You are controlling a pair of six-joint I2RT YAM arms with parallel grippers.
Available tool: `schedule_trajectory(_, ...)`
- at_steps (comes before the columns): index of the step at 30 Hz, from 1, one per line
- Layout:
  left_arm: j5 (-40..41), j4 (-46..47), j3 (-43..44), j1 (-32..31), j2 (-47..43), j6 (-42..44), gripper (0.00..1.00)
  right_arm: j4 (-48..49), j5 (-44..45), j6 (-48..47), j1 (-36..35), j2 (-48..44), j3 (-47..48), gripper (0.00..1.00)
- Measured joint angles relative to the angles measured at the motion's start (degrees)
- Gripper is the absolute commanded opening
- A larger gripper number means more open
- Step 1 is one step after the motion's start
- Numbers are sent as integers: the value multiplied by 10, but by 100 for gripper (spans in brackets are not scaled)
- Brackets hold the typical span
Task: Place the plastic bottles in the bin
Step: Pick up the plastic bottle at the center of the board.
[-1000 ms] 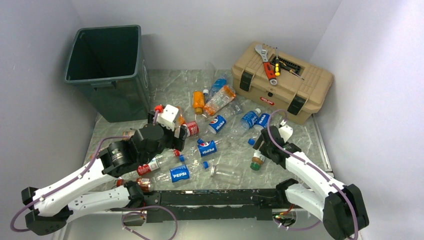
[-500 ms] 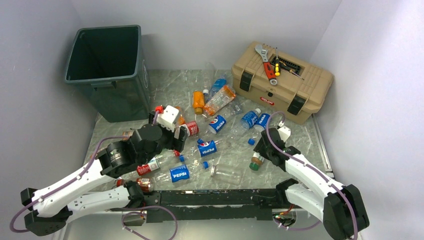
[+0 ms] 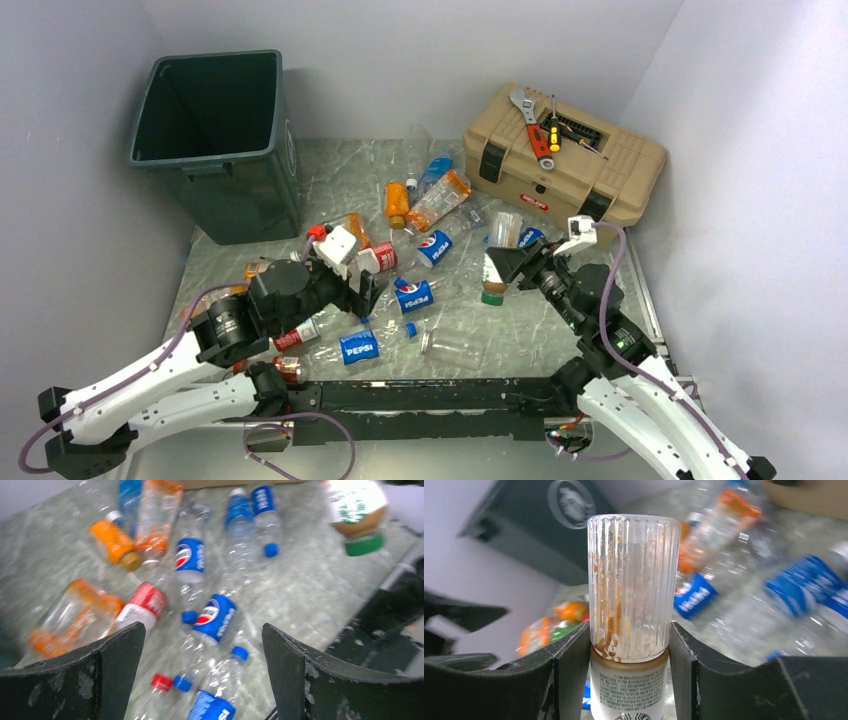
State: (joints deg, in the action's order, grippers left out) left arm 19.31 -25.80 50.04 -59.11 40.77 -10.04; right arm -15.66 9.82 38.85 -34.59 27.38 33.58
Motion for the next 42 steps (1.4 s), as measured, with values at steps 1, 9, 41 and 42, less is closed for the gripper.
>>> schedule_trajectory(1,-27,19,-14,0,-11,5,93,42,-36,-12,0,1,0,31)
schedule_trajectory(9,-202,186,-92,0,-52,-17,93,386,-220,40,-2,89,-86,26)
schedule_trajectory(41,-389,424,-60,0,174,-170,68,800,-266,177,-84,241,-108,25)
schedule_trajectory(42,-391,424,-60,0,173,-172,62,800,-266,176,-86,240,-108,26)
